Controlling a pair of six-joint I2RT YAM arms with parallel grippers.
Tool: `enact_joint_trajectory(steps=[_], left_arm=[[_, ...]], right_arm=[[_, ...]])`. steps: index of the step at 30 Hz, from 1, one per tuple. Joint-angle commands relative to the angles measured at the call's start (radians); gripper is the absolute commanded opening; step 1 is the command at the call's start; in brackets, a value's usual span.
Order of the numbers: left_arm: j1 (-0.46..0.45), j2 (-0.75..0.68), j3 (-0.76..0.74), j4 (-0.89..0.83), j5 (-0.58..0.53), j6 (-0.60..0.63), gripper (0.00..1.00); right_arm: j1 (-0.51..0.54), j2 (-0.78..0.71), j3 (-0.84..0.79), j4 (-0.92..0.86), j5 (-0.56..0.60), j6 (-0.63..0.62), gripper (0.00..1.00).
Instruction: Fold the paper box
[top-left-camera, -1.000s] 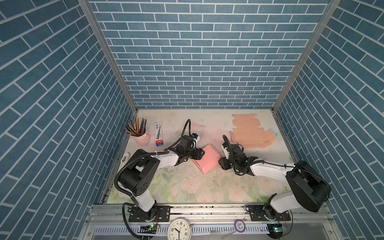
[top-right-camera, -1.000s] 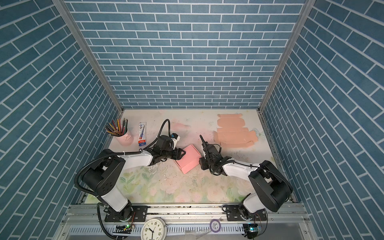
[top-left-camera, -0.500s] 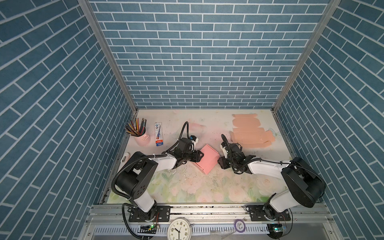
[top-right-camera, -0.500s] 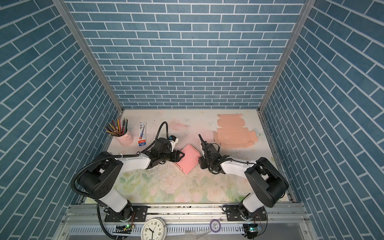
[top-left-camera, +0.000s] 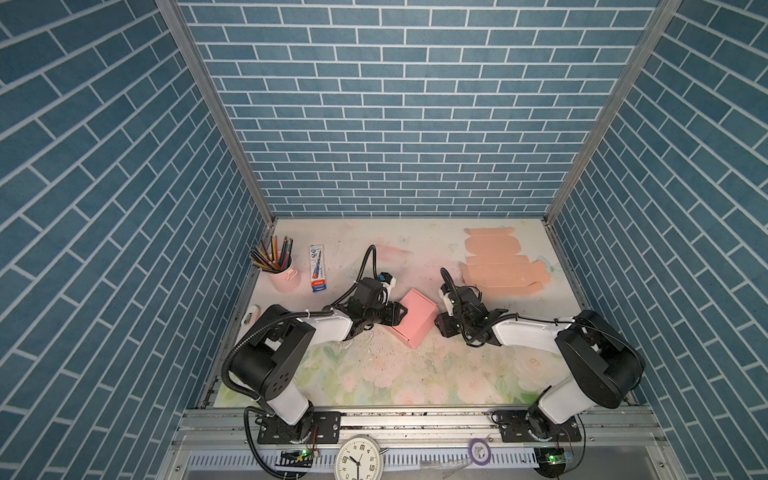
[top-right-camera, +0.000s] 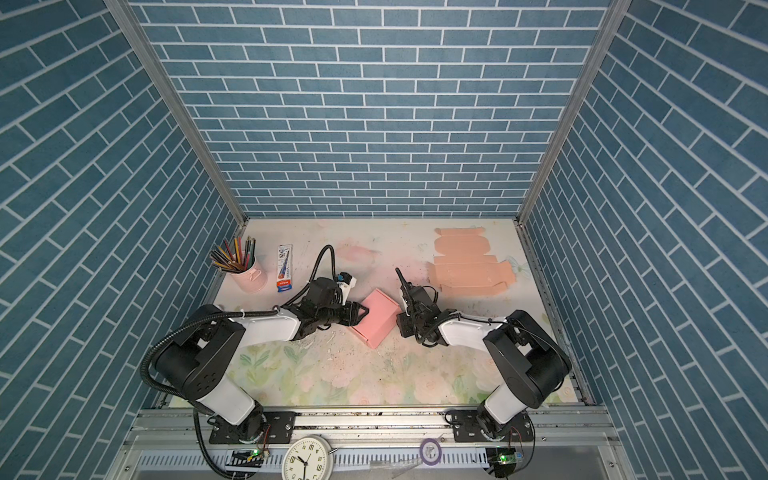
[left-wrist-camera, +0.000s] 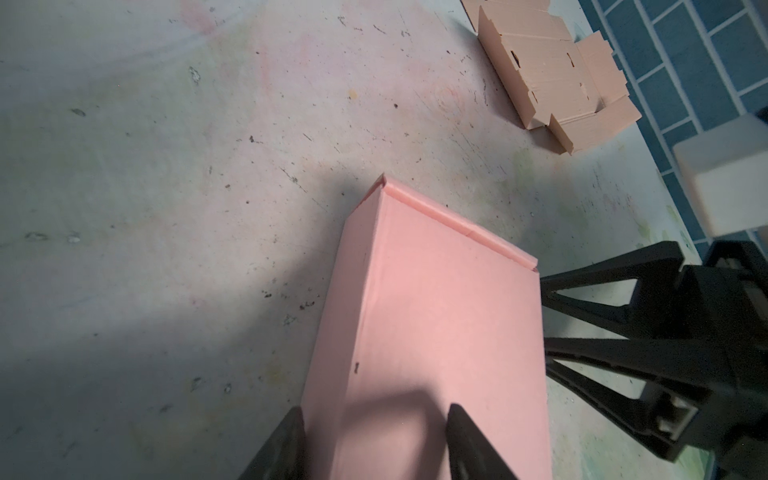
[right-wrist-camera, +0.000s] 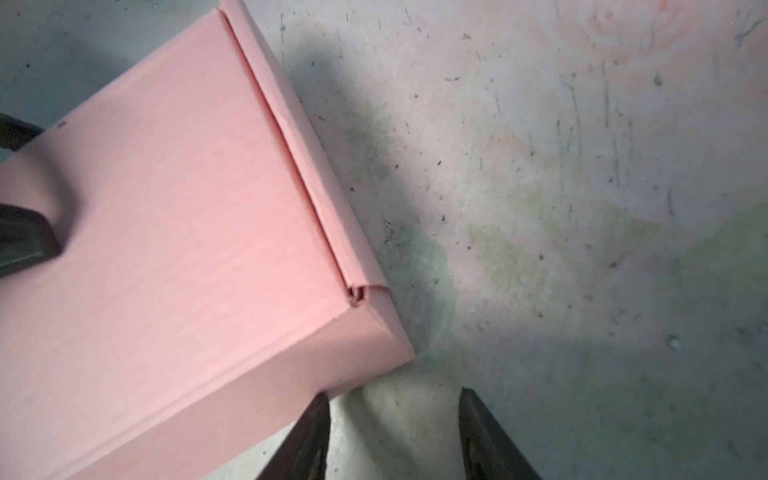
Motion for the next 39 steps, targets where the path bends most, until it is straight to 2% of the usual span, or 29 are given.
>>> enact_joint_trajectory(steps=[1,23,32,39], left_arm=[[-0.012,-0.031,-0.025,0.013,0.02,-0.015,0.54],[-0.002,-0.123,-0.114,0.014,0.016,-0.038,0.55],[-0.019,-0.159,-0.132,-0.013,0.026,-0.036,0.55],[-0.037,-0.176,-0.153,-0.017,0.024,-0.045,0.54]], right_arm=[[-0.001,0.01,0.018,0.014,0.003,-0.004,0.51],[-0.016,-0.219,-0.132,-0.075,0.01,0.022,0.51],[0.03,-0.301,-0.165,-0.106,-0.013,0.046,0.27],[0.076,-0.292,-0.175,-0.076,-0.025,0.076,0.21]])
